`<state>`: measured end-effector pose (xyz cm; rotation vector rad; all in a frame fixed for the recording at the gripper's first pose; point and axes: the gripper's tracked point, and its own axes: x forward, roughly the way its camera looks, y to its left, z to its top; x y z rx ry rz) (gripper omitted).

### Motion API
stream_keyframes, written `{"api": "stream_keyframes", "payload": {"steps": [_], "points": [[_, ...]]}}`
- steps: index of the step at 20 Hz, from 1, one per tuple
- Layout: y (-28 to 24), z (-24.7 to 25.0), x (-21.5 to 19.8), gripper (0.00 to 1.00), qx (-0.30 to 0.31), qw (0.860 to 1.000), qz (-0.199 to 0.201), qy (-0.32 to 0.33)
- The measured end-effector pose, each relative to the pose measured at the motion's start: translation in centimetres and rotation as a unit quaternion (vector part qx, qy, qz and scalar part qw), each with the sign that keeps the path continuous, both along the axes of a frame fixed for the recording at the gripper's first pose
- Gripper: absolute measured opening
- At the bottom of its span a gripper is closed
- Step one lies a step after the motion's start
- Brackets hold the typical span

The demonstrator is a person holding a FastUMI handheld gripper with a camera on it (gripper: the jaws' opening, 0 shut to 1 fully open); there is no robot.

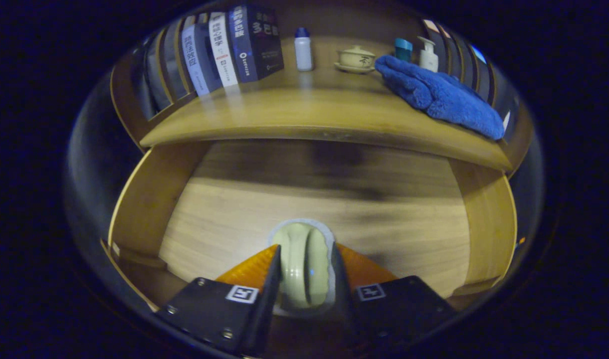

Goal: Pull open the drawer, take out the items inside it, and place them on the countertop above the cabinet.

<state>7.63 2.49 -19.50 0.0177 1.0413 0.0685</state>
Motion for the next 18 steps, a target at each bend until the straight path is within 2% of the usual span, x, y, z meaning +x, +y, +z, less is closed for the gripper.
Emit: {"api": "stream_keyframes", "payload": {"steps": [2,4,11,14,18], "points": [[0.3,0.9,0.6,0.39,0.015,1.0,0.0,-0.022],[-1.9,0.5,1.4,0.14,-0.02,0.998,-0.04,-0.036],[-1.4,2.1,1.8,0.14,0.051,0.995,-0.053,-0.065],[-1.3,4.9,3.1,0.14,0.06,0.992,-0.051,-0.096],[0.2,10.0,2.8,0.14,0.069,0.987,-0.031,-0.141]]}}
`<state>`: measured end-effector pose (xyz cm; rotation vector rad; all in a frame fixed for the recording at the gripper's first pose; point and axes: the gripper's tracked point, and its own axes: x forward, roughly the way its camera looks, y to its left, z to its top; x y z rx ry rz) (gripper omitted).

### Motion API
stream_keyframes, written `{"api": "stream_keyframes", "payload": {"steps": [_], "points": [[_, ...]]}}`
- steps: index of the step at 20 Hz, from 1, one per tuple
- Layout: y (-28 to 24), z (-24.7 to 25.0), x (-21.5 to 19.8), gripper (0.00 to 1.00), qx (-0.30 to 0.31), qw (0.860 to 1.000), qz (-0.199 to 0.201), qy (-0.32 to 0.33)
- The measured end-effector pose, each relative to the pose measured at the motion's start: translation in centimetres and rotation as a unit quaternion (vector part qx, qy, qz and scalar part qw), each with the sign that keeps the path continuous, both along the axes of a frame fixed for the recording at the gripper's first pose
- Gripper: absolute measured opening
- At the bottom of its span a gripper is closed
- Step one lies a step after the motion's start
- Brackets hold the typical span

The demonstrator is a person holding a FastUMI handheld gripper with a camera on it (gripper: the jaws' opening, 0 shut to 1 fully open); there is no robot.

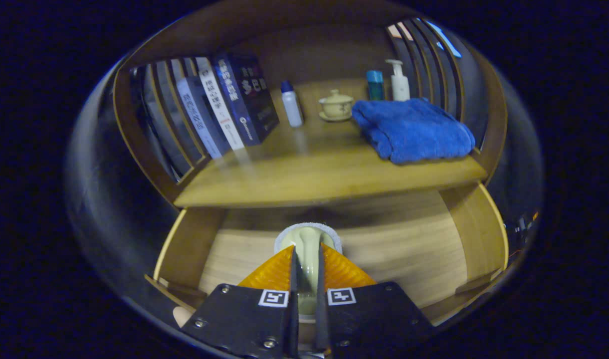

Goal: Pull open the drawer, take out the items inside it, and place them on the countertop above the cabinet.

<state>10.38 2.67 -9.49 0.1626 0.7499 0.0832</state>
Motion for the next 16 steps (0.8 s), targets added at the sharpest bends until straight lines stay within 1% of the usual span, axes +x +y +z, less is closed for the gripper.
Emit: {"api": "stream_keyframes", "payload": {"steps": [2,4,6,9,12,14,16], "points": [[0.6,2.4,1.0,0.14,-0.009,1.0,0.007,-0.029],[0.3,3.8,3.0,0.14,-0.029,0.998,0.0,-0.058],[0.0,4.5,4.7,0.14,-0.037,0.997,-0.012,-0.071],[-0.6,3.3,8.3,0.14,-0.062,0.996,-0.028,-0.066],[0.3,3.3,11.3,0.14,-0.062,0.995,-0.033,-0.07],[0.4,2.7,12.7,0.14,-0.069,0.995,-0.036,-0.06],[0.1,2.5,13.9,0.14,-0.074,0.994,-0.046,-0.066]]}}
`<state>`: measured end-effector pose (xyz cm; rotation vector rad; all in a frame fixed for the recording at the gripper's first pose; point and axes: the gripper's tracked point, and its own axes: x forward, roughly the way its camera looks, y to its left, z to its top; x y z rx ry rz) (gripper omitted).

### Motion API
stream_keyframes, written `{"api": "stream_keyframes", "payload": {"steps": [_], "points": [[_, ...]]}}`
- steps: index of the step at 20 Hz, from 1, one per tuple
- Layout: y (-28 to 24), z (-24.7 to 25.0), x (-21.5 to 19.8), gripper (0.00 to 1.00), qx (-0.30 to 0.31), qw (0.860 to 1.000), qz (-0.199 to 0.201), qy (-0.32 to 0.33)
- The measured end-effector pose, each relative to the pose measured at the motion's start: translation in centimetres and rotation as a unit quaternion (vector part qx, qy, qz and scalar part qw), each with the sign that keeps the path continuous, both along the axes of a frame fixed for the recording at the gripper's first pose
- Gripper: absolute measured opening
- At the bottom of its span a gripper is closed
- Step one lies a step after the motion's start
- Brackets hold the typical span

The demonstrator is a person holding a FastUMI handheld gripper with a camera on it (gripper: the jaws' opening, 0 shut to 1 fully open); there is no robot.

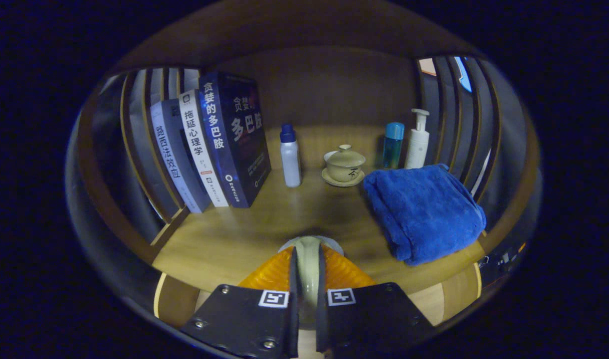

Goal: Pull open the drawer, take out the items inside it, and place them on the countertop above the cabinet.

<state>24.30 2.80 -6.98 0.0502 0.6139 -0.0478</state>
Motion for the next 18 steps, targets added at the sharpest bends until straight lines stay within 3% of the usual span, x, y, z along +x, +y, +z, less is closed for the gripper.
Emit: {"api": "stream_keyframes", "payload": {"steps": [7,13,15,16,18], "points": [[-1.1,-0.3,4.4,0.15,-0.027,0.997,-0.033,-0.059],[-1.0,0.3,5.3,0.15,-0.079,0.988,-0.019,-0.133],[-0.8,-0.1,5.3,0.2,-0.071,0.988,-0.014,-0.138],[-0.6,-1.7,4.8,0.23,-0.065,0.992,-0.004,-0.111],[-1.0,-0.3,5.0,0.36,-0.062,0.987,-0.001,-0.146]]}}
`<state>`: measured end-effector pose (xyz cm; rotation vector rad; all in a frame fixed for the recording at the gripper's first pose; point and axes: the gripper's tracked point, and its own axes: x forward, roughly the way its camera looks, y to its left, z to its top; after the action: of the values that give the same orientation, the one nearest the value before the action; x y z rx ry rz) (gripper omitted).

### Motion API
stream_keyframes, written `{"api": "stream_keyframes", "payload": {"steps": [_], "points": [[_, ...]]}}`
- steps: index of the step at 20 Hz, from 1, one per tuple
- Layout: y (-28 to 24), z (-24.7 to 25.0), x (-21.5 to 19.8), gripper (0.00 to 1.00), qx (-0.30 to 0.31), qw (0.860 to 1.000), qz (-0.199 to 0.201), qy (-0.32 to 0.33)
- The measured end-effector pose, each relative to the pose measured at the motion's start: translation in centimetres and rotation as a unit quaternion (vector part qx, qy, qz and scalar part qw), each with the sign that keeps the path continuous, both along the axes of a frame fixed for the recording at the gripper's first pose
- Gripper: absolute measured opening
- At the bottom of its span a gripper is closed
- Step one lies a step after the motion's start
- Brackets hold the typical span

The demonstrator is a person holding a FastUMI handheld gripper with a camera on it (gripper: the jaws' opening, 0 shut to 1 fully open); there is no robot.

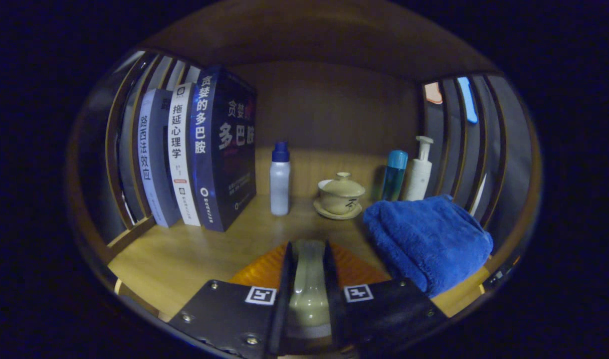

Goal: Pull open the drawer, take out the items inside it, and place them on the countertop above the cabinet.

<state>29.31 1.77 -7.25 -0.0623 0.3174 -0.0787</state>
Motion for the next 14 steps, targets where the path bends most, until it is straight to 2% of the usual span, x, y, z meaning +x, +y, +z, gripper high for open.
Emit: {"api": "stream_keyframes", "payload": {"steps": [2,6,7,11,14], "points": [[-0.2,1.6,-0.6,0.34,-0.006,1.0,0.008,-0.018],[-0.8,6.8,-2.1,0.85,0.0,0.996,0.009,-0.088],[-0.9,8.0,-3.1,0.89,0.008,0.995,0.011,-0.095],[-1.7,10.9,-8.0,0.95,0.025,0.994,0.017,-0.103],[-1.2,12.0,-13.2,0.98,0.036,0.993,0.036,-0.103]]}}
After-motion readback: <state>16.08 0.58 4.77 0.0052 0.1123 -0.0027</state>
